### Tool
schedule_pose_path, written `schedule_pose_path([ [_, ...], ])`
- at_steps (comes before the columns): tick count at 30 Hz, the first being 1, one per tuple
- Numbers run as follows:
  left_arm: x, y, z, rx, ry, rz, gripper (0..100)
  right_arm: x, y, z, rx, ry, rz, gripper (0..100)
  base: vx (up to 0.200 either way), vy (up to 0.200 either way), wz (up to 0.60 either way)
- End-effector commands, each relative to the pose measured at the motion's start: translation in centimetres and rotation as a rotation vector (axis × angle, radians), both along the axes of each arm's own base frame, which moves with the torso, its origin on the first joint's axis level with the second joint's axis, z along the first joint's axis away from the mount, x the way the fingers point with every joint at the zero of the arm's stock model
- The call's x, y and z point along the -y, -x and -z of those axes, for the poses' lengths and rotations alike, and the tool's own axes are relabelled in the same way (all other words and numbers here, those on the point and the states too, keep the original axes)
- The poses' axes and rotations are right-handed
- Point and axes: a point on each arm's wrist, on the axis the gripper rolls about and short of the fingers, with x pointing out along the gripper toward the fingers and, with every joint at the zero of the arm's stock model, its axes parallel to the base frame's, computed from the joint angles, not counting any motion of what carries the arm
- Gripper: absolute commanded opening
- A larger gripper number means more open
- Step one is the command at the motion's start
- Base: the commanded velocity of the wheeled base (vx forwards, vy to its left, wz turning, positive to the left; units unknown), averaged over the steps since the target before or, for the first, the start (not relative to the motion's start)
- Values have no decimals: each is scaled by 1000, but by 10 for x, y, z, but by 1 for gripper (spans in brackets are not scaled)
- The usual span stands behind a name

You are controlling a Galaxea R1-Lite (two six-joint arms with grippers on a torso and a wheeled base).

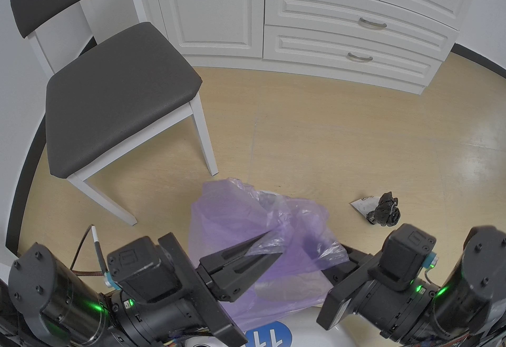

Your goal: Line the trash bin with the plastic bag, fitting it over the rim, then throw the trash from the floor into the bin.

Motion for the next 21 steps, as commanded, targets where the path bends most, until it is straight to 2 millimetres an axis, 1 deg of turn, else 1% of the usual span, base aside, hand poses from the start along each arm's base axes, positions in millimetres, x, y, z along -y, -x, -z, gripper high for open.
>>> schedule_pose_path([
  [1, 3, -7, 8, -19, -27, -18, 0, -8, 1, 11, -16, 46, -11, 0, 0, 0, 0],
  [4, 4, -15, 12, -40, -35, -45, 0, -7, -2, 15, -23, 66, 2, 0, 0, 0, 0],
  [8, 5, -26, 18, -70, -44, -79, 0, -6, -13, 24, -38, 100, 42, 0, 0, 0, 0],
  [14, 5, -34, 25, -90, -63, -105, 0, -6, -28, 34, -61, 120, 80, 0, 0, 0, 0],
  [15, 5, -38, 28, -102, -67, -115, 0, -6, -31, 36, -69, 123, 77, 0, 0, 0, 0],
  [19, 10, -56, 41, -170, -66, -153, 0, -5, -54, 51, -124, 138, 84, 0, 0, 0, 0],
  [21, 12, -62, 47, -195, -74, -165, 0, -5, -65, 55, -152, 120, 103, 0, 0, 0, 0],
])
